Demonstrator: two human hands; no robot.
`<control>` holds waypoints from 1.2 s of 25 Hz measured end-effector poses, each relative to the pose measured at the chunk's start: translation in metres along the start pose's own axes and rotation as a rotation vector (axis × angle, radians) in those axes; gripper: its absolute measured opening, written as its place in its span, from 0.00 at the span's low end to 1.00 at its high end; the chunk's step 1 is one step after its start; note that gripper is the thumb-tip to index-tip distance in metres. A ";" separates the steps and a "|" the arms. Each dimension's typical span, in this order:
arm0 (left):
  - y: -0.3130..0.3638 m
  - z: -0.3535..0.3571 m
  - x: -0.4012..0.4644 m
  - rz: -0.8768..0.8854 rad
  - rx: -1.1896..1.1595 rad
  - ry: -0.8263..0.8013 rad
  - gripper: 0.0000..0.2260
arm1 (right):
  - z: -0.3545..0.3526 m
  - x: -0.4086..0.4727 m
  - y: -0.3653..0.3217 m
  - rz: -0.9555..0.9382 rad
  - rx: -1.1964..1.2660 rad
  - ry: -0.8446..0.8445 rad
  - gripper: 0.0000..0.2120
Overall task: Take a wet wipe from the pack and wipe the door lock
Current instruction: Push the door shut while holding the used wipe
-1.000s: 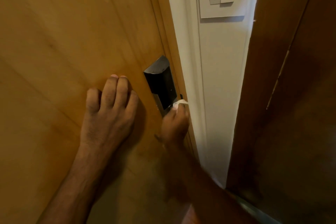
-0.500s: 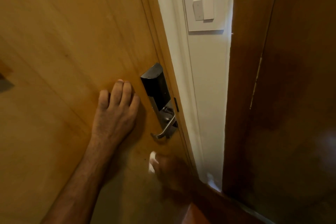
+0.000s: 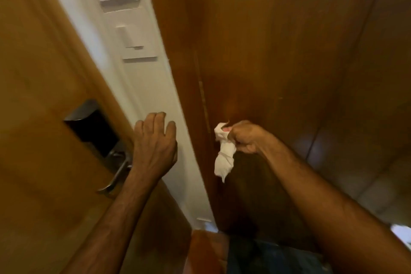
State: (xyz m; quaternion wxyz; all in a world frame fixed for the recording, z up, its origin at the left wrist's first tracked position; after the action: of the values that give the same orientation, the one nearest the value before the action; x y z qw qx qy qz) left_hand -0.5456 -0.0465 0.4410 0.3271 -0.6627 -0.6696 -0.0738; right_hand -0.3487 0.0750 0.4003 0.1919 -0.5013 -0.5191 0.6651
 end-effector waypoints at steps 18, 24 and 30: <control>0.624 0.062 -0.025 0.758 -0.709 -0.383 0.29 | -0.406 -0.183 0.399 0.180 0.516 1.081 0.10; 0.716 0.152 -0.129 0.826 -0.656 -0.676 0.39 | -0.405 -0.161 0.572 0.624 0.336 1.253 0.11; 0.730 0.209 -0.202 0.838 -0.649 -0.773 0.34 | -0.389 -0.124 0.667 0.815 -0.502 0.886 0.13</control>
State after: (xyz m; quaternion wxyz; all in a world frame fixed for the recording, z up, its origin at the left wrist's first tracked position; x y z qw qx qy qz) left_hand 0.0476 -0.0240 -0.0741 -0.1523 -0.9112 -0.3680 0.1050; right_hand 0.2181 -0.0856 -0.1148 -0.0028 -0.9144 -0.2984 0.2735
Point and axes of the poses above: each hand's wrist, its own x-axis towards the middle knuckle, its own z-axis out of the palm, y = z × x, the point moved 3 cm from there along x, towards the middle knuckle, and after that the axes turned 5 degrees about -x, right-handed, at the moved point
